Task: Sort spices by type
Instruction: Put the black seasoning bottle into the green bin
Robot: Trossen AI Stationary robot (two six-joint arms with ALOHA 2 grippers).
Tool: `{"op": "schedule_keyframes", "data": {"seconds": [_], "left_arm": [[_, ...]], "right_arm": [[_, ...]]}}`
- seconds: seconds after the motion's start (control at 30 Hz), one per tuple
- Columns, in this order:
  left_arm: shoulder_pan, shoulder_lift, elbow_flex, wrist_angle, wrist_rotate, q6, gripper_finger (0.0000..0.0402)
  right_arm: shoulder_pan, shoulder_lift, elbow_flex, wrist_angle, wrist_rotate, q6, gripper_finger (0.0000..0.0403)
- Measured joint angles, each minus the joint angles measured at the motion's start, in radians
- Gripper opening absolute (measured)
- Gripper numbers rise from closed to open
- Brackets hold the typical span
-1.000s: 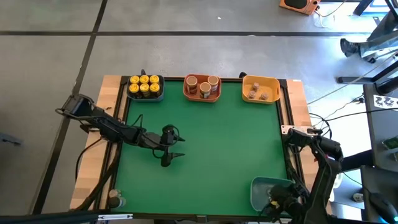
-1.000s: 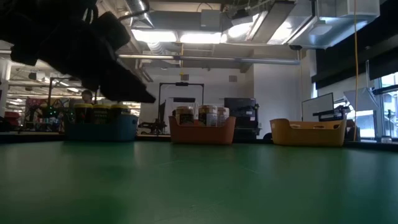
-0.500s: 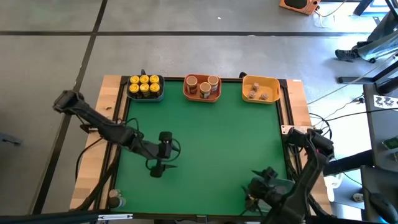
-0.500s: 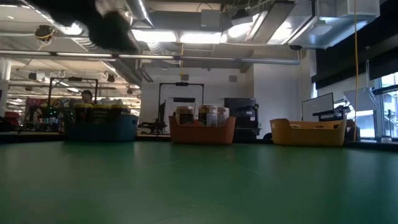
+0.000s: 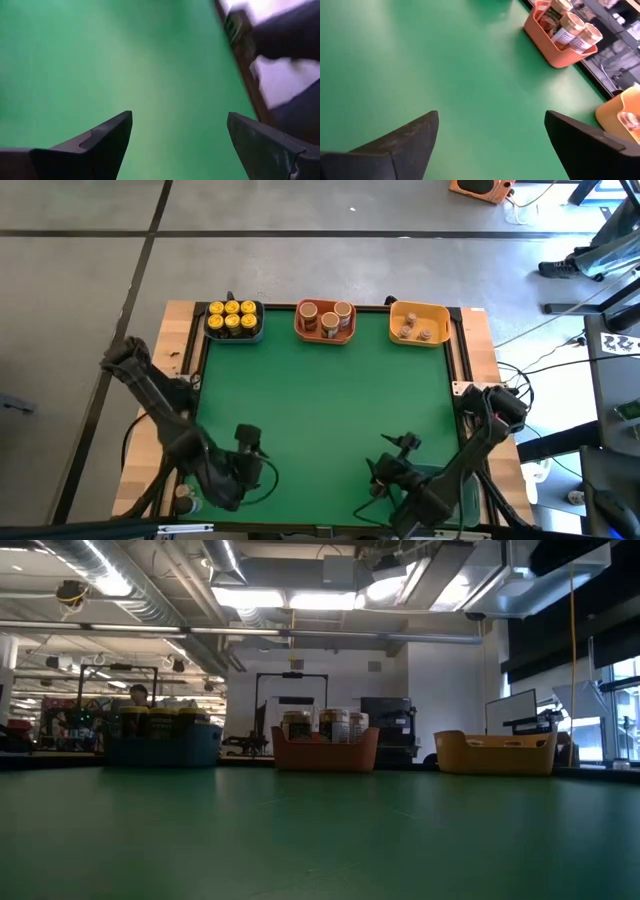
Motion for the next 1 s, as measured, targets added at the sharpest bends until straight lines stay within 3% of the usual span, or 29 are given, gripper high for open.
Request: {"op": "schedule_keyframes", "data": {"seconds": [0.1,0.23,0.33,0.6,0.77,1.0], "left_arm": [[-0.049,0.092,0.118,-0.216,0.014,-0.166,0.0324],[-0.114,0.154,0.210,-0.365,0.140,-0.410,0.0324],[-0.166,0.165,0.210,-0.377,0.213,-0.589,0.0324],[-0.360,0.170,0.200,-0.408,0.205,-1.035,0.0324],[-0.441,0.179,0.180,-0.464,0.199,-1.194,0.0324],[-0.495,0.181,0.081,-0.416,0.303,-1.297,0.0324]], "right_arm": [[-0.018,0.000,0.000,0.000,-0.004,-0.004,0.0363],[-0.015,0.000,0.000,0.012,-0.002,-0.005,0.0363],[-0.013,0.000,0.000,0.015,0.001,-0.001,0.0363],[-0.014,0.000,0.000,0.041,-0.018,-0.015,0.0363],[-0.014,0.000,-0.005,0.082,-0.018,-0.023,0.0363],[-0.014,0.000,-0.053,0.121,-0.046,-0.048,0.0363]]}}
